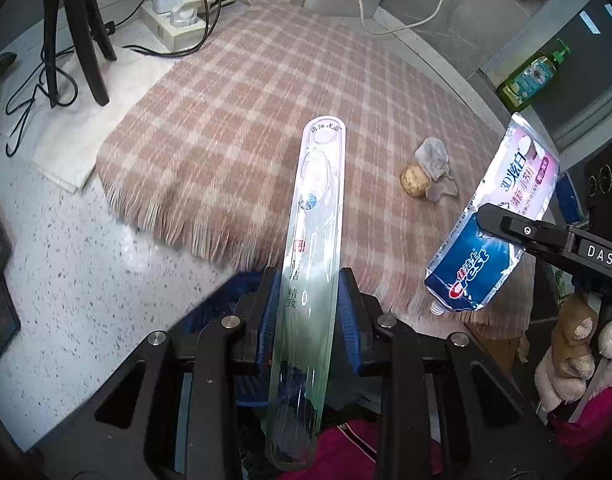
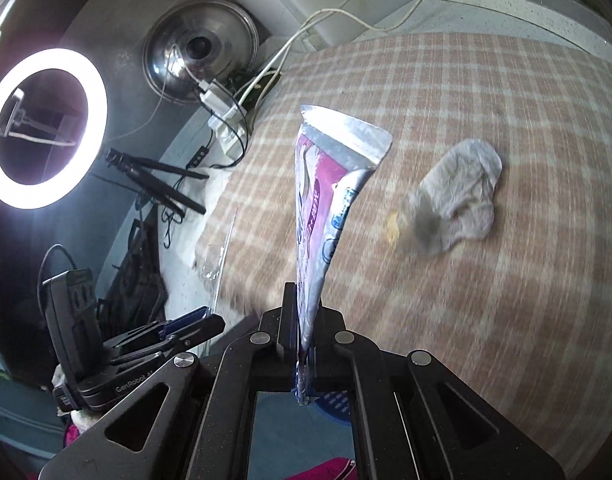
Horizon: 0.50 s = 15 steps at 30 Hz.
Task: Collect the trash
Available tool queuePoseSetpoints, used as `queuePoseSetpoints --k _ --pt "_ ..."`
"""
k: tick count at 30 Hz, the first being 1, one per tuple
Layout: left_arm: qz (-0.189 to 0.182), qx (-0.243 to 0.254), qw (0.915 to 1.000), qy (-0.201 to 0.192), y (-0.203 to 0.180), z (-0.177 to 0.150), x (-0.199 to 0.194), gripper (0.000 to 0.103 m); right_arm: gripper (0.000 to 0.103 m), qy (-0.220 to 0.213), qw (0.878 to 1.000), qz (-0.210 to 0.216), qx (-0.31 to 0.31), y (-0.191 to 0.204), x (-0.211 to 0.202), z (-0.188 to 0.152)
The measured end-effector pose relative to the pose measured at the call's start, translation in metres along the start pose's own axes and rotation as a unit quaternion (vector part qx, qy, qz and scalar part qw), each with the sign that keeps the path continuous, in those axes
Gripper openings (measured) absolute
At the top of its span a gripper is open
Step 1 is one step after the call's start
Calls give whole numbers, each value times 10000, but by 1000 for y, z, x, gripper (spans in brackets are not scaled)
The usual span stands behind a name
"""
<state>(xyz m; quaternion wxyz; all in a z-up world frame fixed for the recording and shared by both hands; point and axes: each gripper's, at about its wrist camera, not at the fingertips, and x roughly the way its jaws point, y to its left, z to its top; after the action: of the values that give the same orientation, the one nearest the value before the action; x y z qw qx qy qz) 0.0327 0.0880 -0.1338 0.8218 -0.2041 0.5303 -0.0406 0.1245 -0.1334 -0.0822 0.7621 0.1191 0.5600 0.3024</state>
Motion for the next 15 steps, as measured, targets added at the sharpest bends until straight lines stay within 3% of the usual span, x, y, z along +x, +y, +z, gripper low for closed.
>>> queuePoseSetpoints --k 15 --pt "-117 -183 9989 425 25 -70 2 29 2 356 9982 -224 -428 35 20 -73"
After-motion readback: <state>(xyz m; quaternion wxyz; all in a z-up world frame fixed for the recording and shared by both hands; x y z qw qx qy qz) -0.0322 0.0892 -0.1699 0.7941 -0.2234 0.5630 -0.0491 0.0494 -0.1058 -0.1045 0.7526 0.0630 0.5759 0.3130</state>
